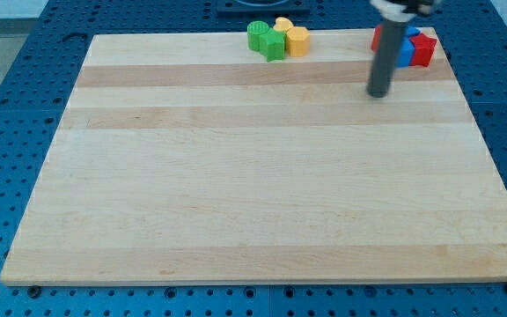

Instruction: Move the arm to the right side of the blue triangle

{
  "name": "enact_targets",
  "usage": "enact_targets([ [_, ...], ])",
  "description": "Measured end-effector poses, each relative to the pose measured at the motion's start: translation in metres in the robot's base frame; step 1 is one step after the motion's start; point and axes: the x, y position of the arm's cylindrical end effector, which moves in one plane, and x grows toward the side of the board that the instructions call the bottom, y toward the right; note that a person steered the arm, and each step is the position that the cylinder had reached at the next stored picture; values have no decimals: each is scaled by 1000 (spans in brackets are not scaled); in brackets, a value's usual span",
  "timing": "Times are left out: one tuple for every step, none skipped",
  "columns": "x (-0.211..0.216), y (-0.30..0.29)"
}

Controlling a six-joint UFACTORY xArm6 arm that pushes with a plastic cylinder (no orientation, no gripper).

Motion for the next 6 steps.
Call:
enact_targets([
  [0,41],
  [0,45],
  [0,52],
  [-4,91],
  [-31,147],
  [-45,154],
])
